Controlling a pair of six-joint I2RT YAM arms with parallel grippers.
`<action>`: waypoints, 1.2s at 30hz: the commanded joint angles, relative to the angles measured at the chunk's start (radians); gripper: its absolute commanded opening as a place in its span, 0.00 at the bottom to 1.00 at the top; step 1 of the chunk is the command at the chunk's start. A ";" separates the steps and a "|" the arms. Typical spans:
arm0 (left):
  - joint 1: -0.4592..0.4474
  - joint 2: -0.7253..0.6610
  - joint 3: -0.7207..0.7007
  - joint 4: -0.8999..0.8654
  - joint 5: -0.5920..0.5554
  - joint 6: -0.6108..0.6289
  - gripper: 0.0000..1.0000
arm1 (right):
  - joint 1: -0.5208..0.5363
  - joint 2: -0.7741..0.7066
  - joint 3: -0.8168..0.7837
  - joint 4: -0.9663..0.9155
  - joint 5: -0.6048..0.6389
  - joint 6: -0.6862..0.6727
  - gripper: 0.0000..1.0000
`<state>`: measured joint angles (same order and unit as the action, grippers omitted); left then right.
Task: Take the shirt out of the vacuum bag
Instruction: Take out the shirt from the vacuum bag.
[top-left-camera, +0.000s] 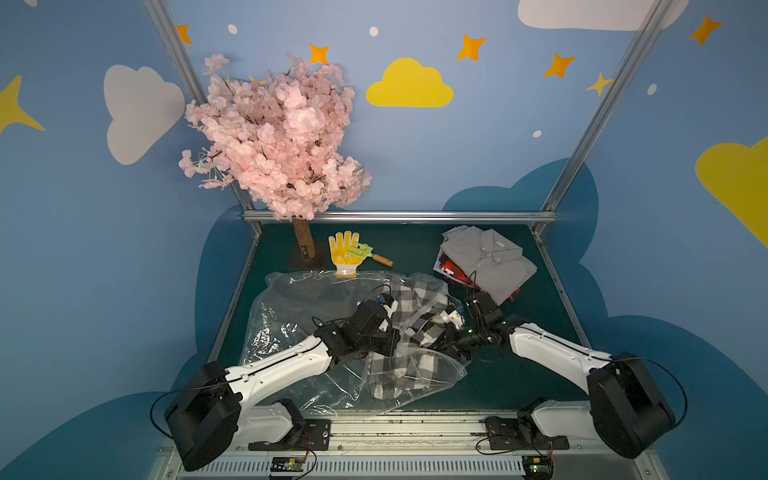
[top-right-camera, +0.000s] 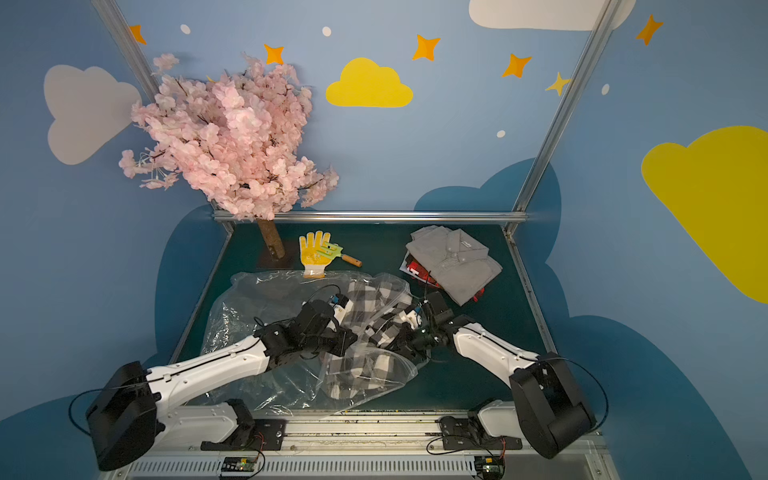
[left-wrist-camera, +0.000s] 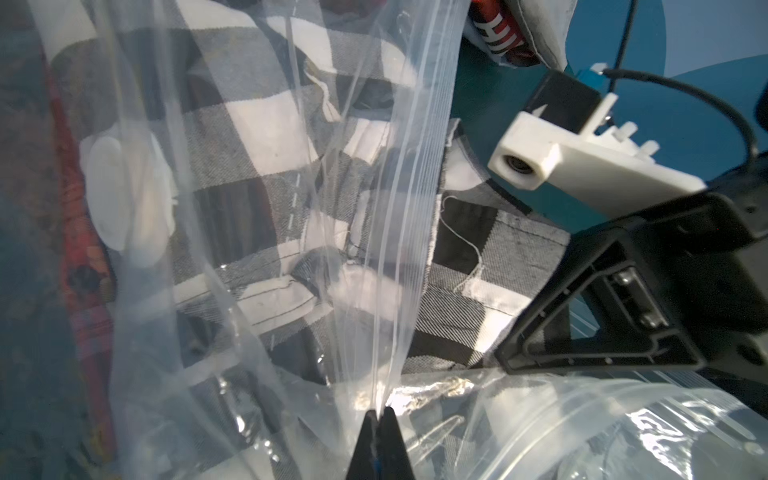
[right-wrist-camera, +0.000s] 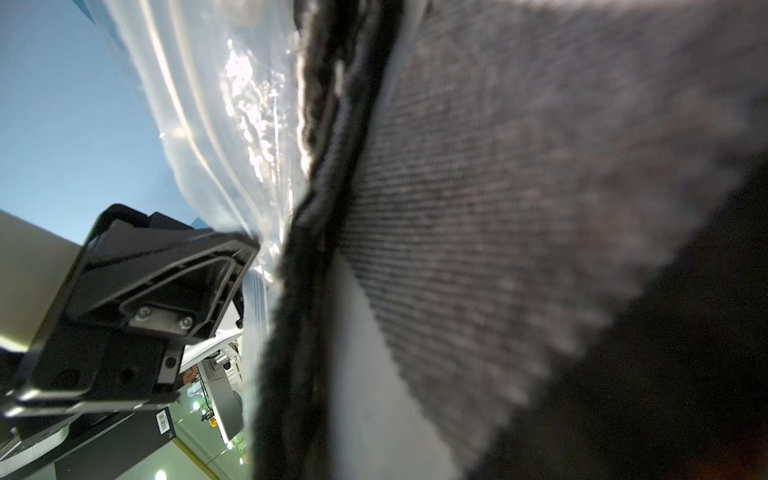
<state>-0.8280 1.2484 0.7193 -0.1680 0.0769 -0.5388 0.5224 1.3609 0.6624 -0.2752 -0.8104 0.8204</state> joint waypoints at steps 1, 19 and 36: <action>0.002 -0.024 -0.003 -0.050 0.009 0.027 0.03 | -0.059 0.033 0.070 0.029 0.020 -0.074 0.06; 0.000 -0.023 -0.073 0.002 0.017 0.031 0.03 | -0.289 0.094 0.258 -0.273 -0.056 -0.317 0.00; -0.058 0.031 -0.063 0.056 0.018 0.012 0.03 | -0.285 -0.175 -0.107 -0.099 -0.027 -0.202 0.66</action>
<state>-0.8726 1.2675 0.6453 -0.1043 0.0746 -0.5266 0.2379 1.2419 0.6079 -0.4702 -0.8375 0.5682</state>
